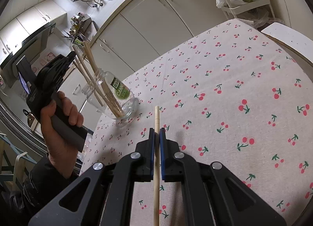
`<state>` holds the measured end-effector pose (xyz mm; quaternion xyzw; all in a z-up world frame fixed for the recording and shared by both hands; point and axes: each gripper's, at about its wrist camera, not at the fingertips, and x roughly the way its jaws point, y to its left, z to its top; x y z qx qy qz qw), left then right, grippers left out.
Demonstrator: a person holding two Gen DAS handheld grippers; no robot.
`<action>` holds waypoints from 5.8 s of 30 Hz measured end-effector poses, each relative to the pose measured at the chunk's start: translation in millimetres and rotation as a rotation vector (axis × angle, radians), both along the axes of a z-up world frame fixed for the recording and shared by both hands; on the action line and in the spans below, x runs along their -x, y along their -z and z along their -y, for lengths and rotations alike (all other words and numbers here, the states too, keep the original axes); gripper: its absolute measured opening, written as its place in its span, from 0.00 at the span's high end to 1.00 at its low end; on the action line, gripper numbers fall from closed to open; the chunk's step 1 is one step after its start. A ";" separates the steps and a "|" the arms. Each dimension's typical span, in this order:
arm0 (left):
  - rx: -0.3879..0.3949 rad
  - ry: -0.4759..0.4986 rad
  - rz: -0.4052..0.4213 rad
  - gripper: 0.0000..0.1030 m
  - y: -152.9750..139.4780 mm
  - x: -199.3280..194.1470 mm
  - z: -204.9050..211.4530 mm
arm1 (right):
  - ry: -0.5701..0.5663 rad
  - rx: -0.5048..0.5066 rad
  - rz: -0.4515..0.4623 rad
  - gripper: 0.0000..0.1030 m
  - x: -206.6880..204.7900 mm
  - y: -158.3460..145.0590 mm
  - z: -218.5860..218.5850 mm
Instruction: Organize utensils
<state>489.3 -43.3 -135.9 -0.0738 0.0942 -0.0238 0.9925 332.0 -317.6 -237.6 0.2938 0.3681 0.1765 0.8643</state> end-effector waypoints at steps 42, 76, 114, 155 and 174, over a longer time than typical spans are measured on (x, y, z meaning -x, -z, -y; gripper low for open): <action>0.234 -0.076 -0.206 0.29 31.3 69.1 -132.6 | 0.328 0.231 0.736 0.94 -120.2 -161.8 -158.9; 0.265 -0.067 -0.235 0.29 38.7 65.3 -127.4 | 0.228 0.289 0.632 0.94 -107.4 -116.9 -163.9; -0.043 -0.078 -0.401 0.09 -62.0 227.7 -53.7 | 0.165 0.487 0.231 0.16 130.8 -168.2 -77.4; -0.087 -0.076 -0.385 0.07 -143.5 492.5 -40.5 | 0.169 0.454 0.254 0.07 384.1 -254.5 -93.5; -0.092 -0.072 -0.351 0.07 -153.4 499.0 -37.1 | 0.169 0.451 0.290 0.07 389.9 -261.5 -93.0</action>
